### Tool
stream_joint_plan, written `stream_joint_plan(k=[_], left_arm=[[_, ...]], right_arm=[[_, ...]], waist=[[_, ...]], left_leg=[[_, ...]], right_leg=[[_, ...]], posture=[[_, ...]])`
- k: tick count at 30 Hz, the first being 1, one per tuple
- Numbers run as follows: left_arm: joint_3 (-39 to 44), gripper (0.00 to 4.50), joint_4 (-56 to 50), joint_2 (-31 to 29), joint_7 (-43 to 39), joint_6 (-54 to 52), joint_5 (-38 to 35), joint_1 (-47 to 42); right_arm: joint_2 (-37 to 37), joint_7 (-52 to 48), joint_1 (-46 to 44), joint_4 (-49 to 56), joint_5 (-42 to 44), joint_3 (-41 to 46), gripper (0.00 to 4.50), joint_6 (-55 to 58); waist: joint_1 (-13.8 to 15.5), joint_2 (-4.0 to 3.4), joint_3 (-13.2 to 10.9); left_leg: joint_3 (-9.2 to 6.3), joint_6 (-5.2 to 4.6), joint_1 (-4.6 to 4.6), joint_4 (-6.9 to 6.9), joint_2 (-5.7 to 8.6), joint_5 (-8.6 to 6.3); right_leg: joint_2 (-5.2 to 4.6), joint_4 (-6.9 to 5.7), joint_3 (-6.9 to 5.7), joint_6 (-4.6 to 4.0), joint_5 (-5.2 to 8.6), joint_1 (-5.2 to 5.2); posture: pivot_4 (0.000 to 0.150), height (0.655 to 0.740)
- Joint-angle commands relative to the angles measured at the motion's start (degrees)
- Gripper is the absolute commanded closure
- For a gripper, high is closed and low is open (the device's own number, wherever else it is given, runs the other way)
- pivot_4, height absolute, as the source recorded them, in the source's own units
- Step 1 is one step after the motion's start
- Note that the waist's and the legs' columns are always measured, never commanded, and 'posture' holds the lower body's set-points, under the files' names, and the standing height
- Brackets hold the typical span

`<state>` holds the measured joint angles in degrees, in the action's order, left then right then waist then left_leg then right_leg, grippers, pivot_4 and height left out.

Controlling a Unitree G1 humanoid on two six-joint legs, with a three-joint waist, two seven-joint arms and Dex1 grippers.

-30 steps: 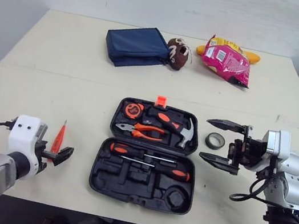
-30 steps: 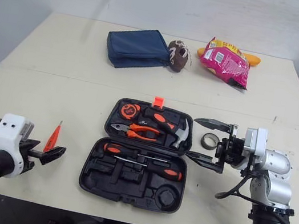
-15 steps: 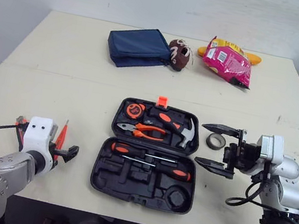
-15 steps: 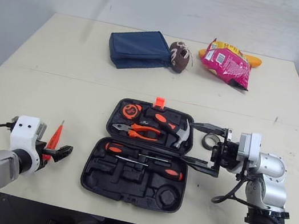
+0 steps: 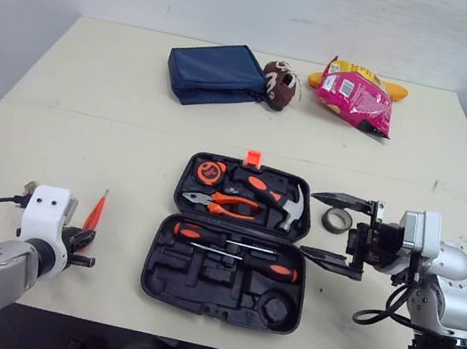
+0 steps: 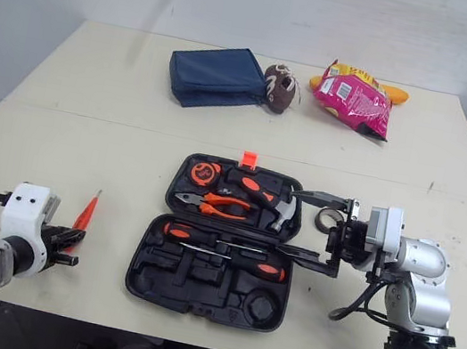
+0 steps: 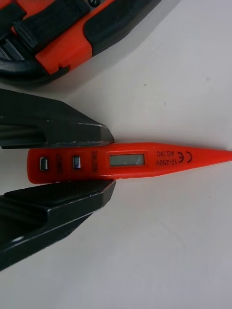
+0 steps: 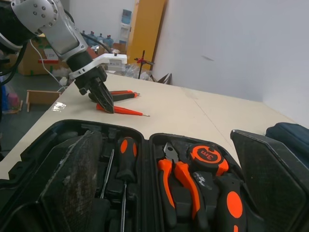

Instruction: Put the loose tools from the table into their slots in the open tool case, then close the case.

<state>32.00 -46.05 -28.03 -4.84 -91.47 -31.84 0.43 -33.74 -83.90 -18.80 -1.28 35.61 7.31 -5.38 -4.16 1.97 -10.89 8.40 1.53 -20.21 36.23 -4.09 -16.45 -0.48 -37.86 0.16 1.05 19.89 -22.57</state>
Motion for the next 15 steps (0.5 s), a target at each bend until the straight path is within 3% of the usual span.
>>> stream_joint_plan(k=[1, 4, 7, 10, 13, 15], left_arm=[[0.4, 4.19, -2.4, -9.5, -12.5, 14.5, -0.9, 1.0], [-2.8, 4.19, -1.7, -19.7, -26.4, 31.1, 1.4, 5.2], [-6.6, 4.19, 1.4, -25.2, -39.2, 48.5, 4.5, 7.9], [-13.7, 4.19, 6.4, -30.3, -51.7, 62.8, 6.5, 4.1], [-22.0, 4.19, 8.4, -32.7, -55.7, 62.7, 5.3, -4.6], [-27.6, 4.19, 8.4, -34.8, -58.5, 56.5, 2.5, -10.5]], right_arm=[[-2.8, 1.5, 0.7, 3.7, 0.1, 1.9, 0.00, 1.4], [-5.9, -0.9, 2.6, 5.0, -0.1, 2.0, 0.00, 1.4], [-7.4, -1.8, 4.6, 6.1, 0.8, 2.1, 0.00, 1.8], [-8.2, -1.6, 6.2, 7.2, 1.2, 1.8, 0.00, 3.2], [-8.3, -1.3, 6.9, 7.8, 0.8, 1.5, 0.00, 3.7], [-8.5, -1.1, 7.2, 8.0, 0.3, 1.2, 0.00, 3.9]], waist=[[0.2, 0.17, -0.1], [0.5, 0.09, -0.1], [0.7, 0.03, -0.1], [1.1, -0.02, -0.1], [1.2, -0.07, -0.1], [1.1, -0.06, -0.1]], left_leg=[[0.00, 0.01, -0.03, 0.00, -0.02, 0.01], [0.02, 0.08, -0.06, -0.08, -0.01, 0.03], [0.10, -0.02, -0.03, -0.18, 0.02, -0.05], [0.09, -0.05, -0.08, -0.17, -0.02, -0.12], [0.09, -0.26, -0.09, -0.17, -0.02, -0.22], [0.09, -0.32, -0.09, -0.16, -0.01, -0.23]], right_leg=[[0.01, 0.00, -0.01, 0.00, 0.00, -0.04], [-0.03, 0.05, -0.03, -0.04, 0.00, -0.12], [-0.13, 0.17, -0.03, -0.08, 0.02, -0.09], [-0.12, 0.20, -0.11, -0.18, 0.08, -0.12], [-0.14, 0.20, -0.10, -0.18, 0.08, -0.11], [-0.13, 0.19, -0.08, -0.16, 0.07, -0.10]], posture=[[0.150, 0.7400], [0.150, 0.7400], [0.150, 0.7400], [0.150, 0.7400], [0.150, 0.7400], [0.150, 0.7400]])
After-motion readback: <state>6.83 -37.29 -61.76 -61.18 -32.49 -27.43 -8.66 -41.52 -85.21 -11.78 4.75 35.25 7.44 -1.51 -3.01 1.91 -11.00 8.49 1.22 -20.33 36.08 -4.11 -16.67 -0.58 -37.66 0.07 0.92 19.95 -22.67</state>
